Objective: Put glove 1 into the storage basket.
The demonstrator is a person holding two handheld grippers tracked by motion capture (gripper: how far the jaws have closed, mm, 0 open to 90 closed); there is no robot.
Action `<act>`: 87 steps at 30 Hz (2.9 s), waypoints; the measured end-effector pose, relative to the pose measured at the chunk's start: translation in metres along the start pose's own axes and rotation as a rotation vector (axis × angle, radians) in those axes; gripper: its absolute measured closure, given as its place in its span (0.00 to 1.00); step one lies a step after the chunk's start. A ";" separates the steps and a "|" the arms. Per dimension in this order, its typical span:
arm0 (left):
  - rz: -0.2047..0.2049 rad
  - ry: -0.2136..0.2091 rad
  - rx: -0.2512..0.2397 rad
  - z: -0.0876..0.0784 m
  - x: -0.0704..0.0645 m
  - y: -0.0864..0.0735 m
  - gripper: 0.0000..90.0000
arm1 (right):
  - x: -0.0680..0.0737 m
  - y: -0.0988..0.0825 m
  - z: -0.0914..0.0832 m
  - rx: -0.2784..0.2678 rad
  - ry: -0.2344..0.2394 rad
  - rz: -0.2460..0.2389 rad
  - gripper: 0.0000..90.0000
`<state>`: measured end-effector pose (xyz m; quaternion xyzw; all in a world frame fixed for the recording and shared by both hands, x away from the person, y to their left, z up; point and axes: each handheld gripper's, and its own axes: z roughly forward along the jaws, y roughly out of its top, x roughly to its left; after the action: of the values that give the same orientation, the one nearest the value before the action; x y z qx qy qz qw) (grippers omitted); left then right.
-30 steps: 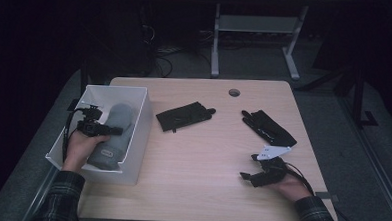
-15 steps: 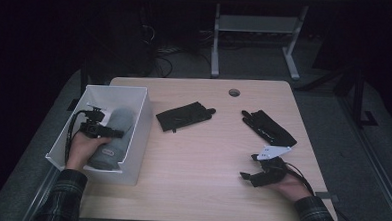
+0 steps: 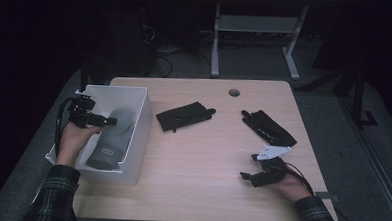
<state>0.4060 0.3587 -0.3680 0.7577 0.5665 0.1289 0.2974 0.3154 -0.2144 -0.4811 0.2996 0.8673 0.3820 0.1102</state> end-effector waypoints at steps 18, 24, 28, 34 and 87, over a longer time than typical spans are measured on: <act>0.026 0.134 0.042 0.007 -0.003 -0.002 0.67 | 0.000 0.000 0.000 -0.001 0.000 0.001 0.20; 0.060 0.070 0.002 -0.014 -0.013 0.007 0.98 | 0.000 0.000 0.000 -0.001 0.000 0.001 0.20; 0.104 0.003 -0.031 -0.026 -0.031 0.015 1.00 | 0.000 0.000 0.000 -0.001 -0.001 0.001 0.20; 0.172 -0.077 -0.079 -0.039 -0.063 0.025 1.00 | 0.000 0.000 0.000 -0.002 -0.001 0.000 0.20; 0.525 -0.331 -0.018 0.082 -0.227 -0.076 0.26 | 0.001 0.005 -0.002 0.025 -0.011 0.004 0.40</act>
<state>0.3163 0.1349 -0.4454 0.8861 0.2940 0.0815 0.3489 0.3160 -0.2124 -0.4760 0.3047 0.8708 0.3697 0.1105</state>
